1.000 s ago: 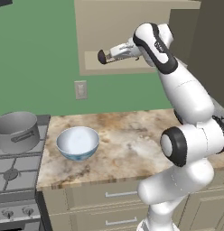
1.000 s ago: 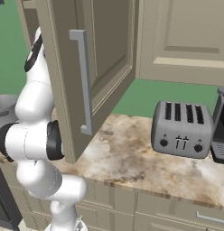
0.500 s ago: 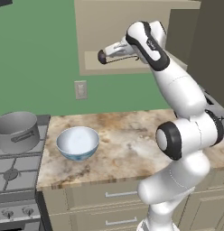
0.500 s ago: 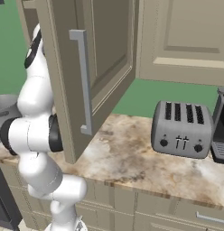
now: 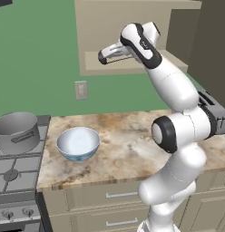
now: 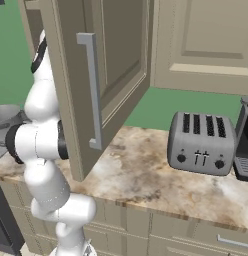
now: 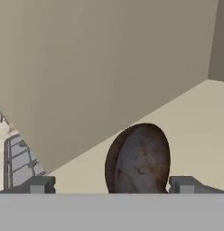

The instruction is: Open the cabinet and move the ladle to the pot. Then close the cabinet.

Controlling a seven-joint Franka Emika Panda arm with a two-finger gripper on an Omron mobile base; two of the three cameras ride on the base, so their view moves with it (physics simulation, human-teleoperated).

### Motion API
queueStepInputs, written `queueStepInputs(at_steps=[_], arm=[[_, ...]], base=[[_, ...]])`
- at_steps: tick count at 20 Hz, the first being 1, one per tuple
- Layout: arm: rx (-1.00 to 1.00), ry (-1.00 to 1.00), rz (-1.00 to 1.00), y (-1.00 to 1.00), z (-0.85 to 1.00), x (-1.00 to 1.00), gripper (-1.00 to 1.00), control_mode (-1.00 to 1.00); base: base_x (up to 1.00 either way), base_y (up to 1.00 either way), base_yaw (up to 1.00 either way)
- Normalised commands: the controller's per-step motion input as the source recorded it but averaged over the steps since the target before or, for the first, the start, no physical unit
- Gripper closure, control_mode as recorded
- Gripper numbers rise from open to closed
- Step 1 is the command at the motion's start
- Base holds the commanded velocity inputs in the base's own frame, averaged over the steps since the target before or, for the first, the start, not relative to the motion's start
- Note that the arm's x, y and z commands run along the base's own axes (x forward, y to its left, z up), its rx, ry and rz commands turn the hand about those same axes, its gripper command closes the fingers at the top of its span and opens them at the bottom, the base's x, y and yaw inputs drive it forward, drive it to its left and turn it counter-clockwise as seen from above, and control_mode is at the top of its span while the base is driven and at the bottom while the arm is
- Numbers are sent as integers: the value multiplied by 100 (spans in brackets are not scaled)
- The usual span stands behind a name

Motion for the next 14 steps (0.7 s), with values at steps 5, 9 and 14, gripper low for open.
queueStepInputs(at_steps=[5,9,14], arm=[[-4,0,0,17,-1,29,-100,-100],[-6,0,0,16,-6,23,-100,-100],[-3,0,0,2,-6,17,100,-100]], base=[[0,0,0],[0,0,0],[0,0,0]])
